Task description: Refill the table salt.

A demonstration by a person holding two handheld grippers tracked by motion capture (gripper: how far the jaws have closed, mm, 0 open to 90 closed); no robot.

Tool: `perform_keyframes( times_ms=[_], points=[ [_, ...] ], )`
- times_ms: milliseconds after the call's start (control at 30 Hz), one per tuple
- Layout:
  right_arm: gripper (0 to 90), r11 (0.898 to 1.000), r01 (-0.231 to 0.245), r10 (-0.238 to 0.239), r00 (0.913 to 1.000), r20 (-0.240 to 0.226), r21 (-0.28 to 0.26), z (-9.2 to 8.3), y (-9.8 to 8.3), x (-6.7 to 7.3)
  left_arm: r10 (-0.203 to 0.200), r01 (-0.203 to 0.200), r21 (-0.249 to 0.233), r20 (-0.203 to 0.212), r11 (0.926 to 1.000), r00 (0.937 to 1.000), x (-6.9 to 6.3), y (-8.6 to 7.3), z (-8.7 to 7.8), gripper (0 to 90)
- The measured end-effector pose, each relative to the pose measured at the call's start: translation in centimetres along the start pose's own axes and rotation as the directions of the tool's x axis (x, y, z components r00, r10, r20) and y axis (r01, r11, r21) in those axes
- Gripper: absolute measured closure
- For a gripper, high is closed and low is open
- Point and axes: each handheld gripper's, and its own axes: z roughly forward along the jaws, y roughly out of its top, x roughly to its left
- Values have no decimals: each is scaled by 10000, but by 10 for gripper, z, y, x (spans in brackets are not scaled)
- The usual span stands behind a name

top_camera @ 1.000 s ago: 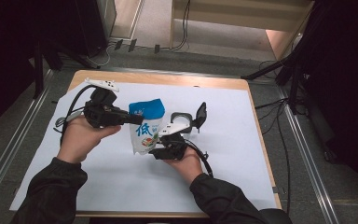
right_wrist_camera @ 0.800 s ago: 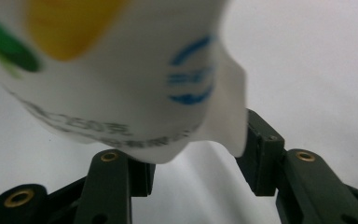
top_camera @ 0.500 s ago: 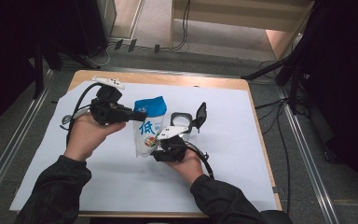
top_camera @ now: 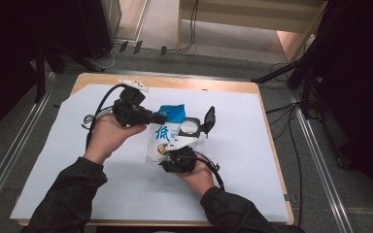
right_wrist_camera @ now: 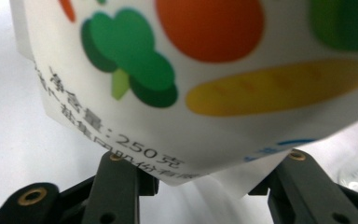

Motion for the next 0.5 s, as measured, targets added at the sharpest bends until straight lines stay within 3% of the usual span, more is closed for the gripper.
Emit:
perform_keyframes(
  times_ms=[267,500],
  points=[
    [605,9995,-306,306,9995,58,-58,-4,-4,-5,-3,2,151,35,9999,10000,4,10,15,900],
    [608,9998,-116,119,9997,207,-146,-7,-6,-3,-6,4,110,196,9999,9998,3,11,21,890]
  ],
)
